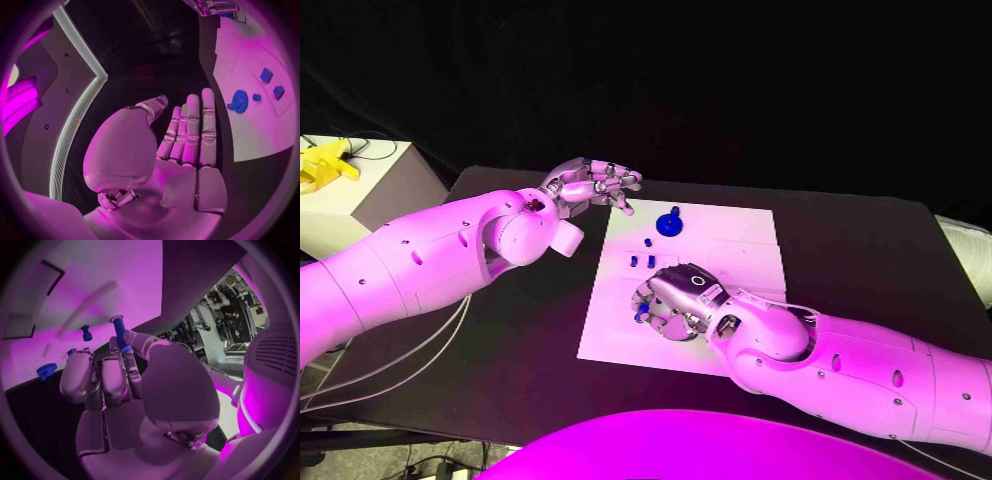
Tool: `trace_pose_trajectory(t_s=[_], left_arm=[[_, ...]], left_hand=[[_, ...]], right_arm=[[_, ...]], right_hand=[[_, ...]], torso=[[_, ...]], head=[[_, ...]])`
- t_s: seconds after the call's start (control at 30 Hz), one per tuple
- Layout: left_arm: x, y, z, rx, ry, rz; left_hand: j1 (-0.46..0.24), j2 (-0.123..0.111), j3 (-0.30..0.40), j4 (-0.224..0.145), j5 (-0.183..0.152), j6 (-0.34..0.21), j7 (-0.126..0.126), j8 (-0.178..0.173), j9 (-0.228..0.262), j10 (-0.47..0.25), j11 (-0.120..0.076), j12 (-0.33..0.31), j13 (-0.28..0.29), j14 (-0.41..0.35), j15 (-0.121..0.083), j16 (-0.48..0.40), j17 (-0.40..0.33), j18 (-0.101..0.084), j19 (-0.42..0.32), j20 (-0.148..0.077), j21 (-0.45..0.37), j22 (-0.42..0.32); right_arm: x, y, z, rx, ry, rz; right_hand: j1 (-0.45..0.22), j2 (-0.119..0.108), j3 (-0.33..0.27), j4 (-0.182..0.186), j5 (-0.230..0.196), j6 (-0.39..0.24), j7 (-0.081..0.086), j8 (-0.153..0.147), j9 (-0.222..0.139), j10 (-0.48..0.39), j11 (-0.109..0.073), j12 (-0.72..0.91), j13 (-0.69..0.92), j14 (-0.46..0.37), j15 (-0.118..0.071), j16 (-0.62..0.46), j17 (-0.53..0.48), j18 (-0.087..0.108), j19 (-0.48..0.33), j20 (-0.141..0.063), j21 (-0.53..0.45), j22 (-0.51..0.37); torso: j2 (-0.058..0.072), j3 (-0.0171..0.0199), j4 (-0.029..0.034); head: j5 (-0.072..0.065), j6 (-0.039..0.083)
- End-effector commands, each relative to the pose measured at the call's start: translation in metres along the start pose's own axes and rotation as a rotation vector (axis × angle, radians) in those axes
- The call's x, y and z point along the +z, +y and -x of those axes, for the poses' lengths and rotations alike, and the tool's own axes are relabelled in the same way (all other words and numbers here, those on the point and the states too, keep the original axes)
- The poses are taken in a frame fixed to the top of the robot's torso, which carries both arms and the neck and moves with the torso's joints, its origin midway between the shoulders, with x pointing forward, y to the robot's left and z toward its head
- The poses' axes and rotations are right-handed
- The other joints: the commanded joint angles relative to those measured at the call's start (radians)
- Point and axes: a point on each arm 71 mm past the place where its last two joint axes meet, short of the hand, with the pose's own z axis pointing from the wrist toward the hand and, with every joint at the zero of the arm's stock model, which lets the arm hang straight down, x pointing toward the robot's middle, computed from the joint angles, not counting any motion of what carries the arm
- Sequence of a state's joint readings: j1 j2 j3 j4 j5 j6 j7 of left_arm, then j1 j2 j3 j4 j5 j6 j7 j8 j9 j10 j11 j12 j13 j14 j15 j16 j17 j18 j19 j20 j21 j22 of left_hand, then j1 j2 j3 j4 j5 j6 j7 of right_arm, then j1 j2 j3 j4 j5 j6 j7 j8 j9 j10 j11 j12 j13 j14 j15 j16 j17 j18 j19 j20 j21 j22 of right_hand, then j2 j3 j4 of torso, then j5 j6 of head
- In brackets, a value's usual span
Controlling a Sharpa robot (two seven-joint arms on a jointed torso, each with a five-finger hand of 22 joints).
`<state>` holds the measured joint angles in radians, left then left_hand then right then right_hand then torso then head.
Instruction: Assemble the parts on the task board
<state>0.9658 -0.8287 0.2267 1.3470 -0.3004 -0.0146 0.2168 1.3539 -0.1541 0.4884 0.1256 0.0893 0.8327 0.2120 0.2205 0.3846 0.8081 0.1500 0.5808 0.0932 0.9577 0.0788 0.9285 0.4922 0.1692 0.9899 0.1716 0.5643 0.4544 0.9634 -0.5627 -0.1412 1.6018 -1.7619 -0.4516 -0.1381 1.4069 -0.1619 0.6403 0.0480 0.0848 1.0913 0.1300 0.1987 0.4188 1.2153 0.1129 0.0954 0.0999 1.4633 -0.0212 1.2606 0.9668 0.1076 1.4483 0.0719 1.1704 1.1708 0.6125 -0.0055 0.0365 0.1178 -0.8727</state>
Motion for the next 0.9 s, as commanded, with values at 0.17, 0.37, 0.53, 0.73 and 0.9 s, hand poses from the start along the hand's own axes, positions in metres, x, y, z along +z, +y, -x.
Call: trace_pose_trajectory(t_s=[0.17, 0.37, 0.53, 0.73, 0.9], left_arm=[[0.0005, -0.0006, -0.0022, -0.01, 0.022, -0.004], [0.0005, -0.0006, -0.0022, -0.01, 0.022, -0.003], [0.0006, -0.0006, -0.0025, -0.01, 0.023, -0.003], [0.0004, -0.0006, -0.0023, -0.01, 0.023, -0.003], [0.0003, -0.0007, -0.0024, -0.01, 0.023, -0.003]], left_hand=[[0.001, 0.013, -0.005, 0.0, 0.0, -0.003, 0.002, -0.002, -0.001, 0.0, 0.003, -0.004, -0.001, 0.0, 0.003, -0.007, 0.001, 0.013, 0.008, 0.0, -0.005, -0.001], [0.001, 0.013, -0.005, 0.0, 0.0, -0.003, 0.002, -0.002, -0.001, 0.0, 0.003, -0.004, -0.001, 0.0, 0.003, -0.007, 0.001, 0.013, 0.008, 0.0, -0.005, -0.001], [0.001, 0.013, -0.005, 0.0, 0.0, -0.003, 0.002, -0.002, -0.001, 0.0, 0.003, -0.004, -0.001, 0.0, 0.003, -0.007, 0.001, 0.013, 0.008, 0.0, -0.005, -0.001], [0.001, 0.013, -0.005, 0.0, 0.0, -0.003, 0.002, -0.002, -0.001, 0.0, 0.003, -0.004, -0.001, 0.0, 0.003, -0.007, 0.001, 0.013, 0.008, 0.0, -0.005, -0.001], [0.001, 0.013, -0.005, 0.0, 0.0, -0.003, 0.002, -0.002, -0.001, 0.0, 0.003, -0.004, -0.001, 0.0, 0.003, -0.007, 0.001, 0.013, 0.008, 0.0, -0.005, -0.001]], right_arm=[[-0.0008, 0.001, 0.0012, -0.008, -0.02, 0.005], [-0.0006, -0.0014, -0.0009, -0.015, 0.005, -0.002], [0.0003, -0.0014, -0.0022, -0.017, 0.02, -0.001], [0.0011, -0.004, -0.0043, -0.024, 0.041, -0.009], [0.0028, -0.0063, -0.006, -0.032, 0.049, -0.013]], right_hand=[[-0.003, 0.01, 0.032, -0.032, 0.007, 0.001, 0.002, 0.007, 0.0, 0.06, -0.054, 0.001, 0.002, 0.001, -0.006, 0.002, 0.002, -0.019, 0.0, -0.002, -0.003, 0.001], [-0.005, 0.01, 0.032, -0.034, 0.007, 0.0, 0.002, 0.007, 0.001, 0.06, -0.054, 0.0, 0.002, 0.001, -0.006, 0.002, 0.002, -0.019, -0.001, -0.002, -0.003, 0.001], [-0.005, 0.01, 0.032, -0.034, 0.007, 0.0, 0.002, 0.007, 0.001, 0.06, -0.054, 0.0, 0.002, 0.001, -0.006, 0.002, 0.002, -0.019, -0.001, -0.002, -0.003, 0.001], [-0.006, 0.01, 0.033, -0.034, 0.007, 0.0, 0.003, 0.008, 0.002, 0.06, -0.054, 0.0, 0.002, 0.001, -0.006, 0.002, 0.001, -0.018, -0.001, -0.002, -0.003, 0.001], [-0.007, 0.009, 0.033, -0.035, 0.007, 0.0, 0.003, 0.008, 0.002, 0.06, -0.054, -0.001, 0.002, 0.001, -0.005, 0.0, -0.002, -0.018, -0.002, -0.002, -0.007, -0.002]], torso=[[0.0, 0.0001, 0.0], [0.0, -0.0008, -0.0006], [0.0, -0.0004, -0.0002], [0.0, -0.0011, 0.0003], [0.001, -0.0007, 0.001]], head=[[0.0, 0.0], [0.001, 0.0], [0.0, 0.0], [0.0, 0.0], [0.003, 0.0]])
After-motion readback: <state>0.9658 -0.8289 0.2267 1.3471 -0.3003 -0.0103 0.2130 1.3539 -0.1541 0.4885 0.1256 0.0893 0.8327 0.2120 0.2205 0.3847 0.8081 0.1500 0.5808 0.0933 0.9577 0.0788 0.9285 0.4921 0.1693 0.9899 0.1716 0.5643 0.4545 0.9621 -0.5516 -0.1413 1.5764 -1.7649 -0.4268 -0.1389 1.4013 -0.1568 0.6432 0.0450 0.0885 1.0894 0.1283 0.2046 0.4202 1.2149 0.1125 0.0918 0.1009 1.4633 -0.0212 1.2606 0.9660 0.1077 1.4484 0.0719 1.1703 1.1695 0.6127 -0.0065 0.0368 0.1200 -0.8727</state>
